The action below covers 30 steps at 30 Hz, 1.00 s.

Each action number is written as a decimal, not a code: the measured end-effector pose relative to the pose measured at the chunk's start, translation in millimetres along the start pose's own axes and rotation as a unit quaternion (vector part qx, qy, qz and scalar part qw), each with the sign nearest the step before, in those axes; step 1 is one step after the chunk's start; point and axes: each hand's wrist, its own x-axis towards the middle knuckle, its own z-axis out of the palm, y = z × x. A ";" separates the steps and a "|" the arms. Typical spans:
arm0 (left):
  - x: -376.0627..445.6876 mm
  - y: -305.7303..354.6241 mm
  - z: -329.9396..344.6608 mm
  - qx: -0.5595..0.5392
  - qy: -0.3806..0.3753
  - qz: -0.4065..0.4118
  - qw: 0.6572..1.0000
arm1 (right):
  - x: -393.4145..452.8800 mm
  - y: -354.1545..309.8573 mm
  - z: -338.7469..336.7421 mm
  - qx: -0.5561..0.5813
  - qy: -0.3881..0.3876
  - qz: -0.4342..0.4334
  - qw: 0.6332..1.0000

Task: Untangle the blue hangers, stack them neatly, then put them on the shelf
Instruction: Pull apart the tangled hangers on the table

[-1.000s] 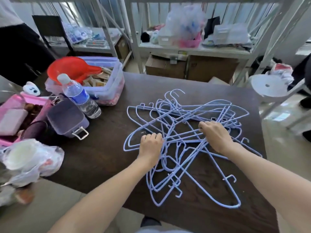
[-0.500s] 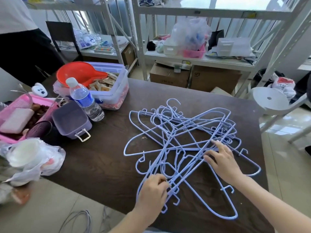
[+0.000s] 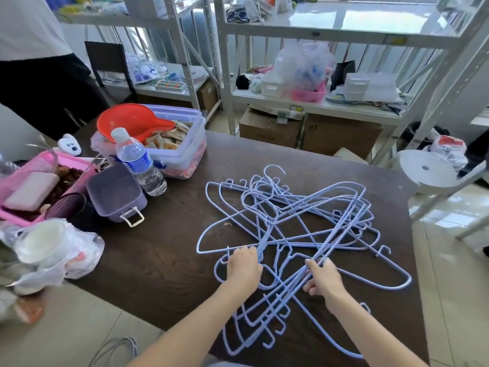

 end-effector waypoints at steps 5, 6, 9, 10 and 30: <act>-14.9 2.1 1.3 -0.108 0.085 0.051 0.989 | -10.4 -8.4 -10.6 0.027 0.019 -0.049 0.998; -18.0 2.2 0.1 -0.139 0.084 0.062 0.985 | -13.8 -8.5 -12.9 0.051 0.024 -0.067 0.996; -28.6 1.2 -6.4 -0.233 0.113 0.124 0.958 | -27.9 -7.8 -18.7 0.100 0.030 -0.142 0.984; -33.1 1.7 -10.0 -0.253 0.129 0.147 0.947 | -33.8 -8.5 -19.0 0.104 0.031 -0.167 0.980; -40.0 -9.3 -147.2 -0.021 0.167 0.414 0.895 | -46.2 -97.7 -136.1 -0.224 0.449 -0.524 0.688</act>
